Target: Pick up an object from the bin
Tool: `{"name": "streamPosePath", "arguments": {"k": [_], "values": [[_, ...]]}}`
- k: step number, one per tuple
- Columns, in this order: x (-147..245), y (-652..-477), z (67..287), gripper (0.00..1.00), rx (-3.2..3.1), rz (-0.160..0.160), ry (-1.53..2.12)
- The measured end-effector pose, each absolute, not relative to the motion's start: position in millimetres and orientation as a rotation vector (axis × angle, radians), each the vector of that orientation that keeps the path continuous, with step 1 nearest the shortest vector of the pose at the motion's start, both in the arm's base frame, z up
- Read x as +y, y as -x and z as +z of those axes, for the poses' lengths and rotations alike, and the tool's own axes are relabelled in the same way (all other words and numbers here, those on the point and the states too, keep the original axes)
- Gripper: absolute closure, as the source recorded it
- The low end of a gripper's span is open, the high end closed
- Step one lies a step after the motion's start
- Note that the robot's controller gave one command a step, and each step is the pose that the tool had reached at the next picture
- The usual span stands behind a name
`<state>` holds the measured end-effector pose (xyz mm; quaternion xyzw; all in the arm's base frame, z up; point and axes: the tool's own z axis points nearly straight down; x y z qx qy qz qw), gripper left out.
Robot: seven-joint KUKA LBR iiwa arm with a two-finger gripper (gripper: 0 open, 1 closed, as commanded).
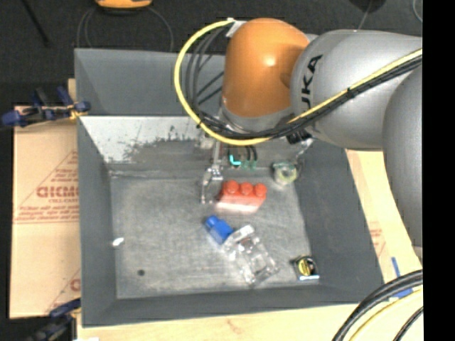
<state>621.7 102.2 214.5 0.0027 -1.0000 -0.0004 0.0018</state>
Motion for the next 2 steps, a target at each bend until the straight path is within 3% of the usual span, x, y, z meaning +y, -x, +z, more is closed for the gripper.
{"name": "streamPosePath", "arguments": {"k": [1, 2], "values": [[49.5, -584.0, 74.5, 0.00, -3.146, -0.002, -0.184], [51.1, -586.2, 79.3, 1.00, -3.151, -0.003, -0.182]]}}
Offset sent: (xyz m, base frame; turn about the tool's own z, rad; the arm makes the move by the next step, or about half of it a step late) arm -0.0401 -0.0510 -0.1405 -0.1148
